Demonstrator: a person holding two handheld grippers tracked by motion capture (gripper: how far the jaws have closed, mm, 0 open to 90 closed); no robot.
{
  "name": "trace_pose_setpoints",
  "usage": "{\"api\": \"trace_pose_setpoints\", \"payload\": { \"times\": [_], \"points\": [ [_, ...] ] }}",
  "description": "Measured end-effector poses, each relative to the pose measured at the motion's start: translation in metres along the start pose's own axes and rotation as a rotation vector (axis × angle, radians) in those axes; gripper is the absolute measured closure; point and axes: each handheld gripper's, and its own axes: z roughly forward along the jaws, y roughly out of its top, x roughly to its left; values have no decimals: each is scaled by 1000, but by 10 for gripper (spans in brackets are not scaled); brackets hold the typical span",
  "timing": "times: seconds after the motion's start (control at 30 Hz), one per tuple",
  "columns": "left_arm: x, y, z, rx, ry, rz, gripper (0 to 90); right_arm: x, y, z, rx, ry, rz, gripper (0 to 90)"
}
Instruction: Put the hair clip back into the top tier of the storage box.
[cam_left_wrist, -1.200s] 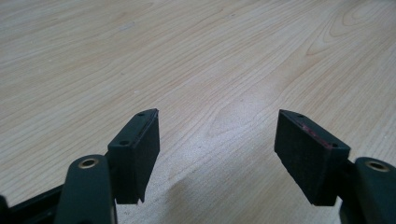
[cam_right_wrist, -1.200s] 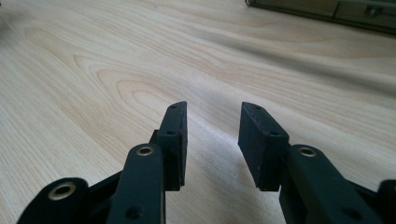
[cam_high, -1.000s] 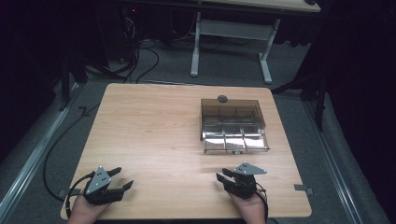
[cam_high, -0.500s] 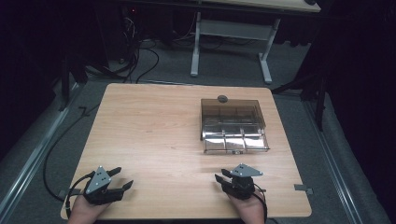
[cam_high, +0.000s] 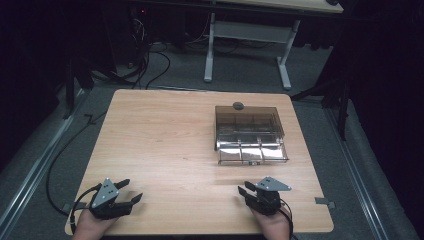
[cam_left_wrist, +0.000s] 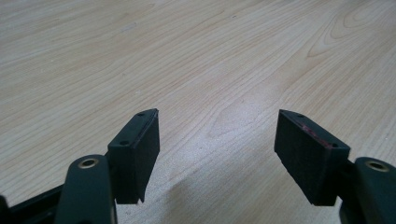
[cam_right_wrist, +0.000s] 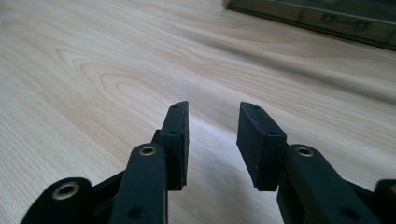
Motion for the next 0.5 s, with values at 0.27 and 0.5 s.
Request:
{"api": "trace_pose_setpoints", "payload": {
  "times": [0.27, 0.5],
  "points": [
    [0, 0, 0, 1, 2, 0, 315, -17, -5, -17, 33, -30, -5, 647],
    [0, 0, 1, 9, 7, 1, 316, -28, -24, -33, -1, -54, 70, 657]
  ]
}}
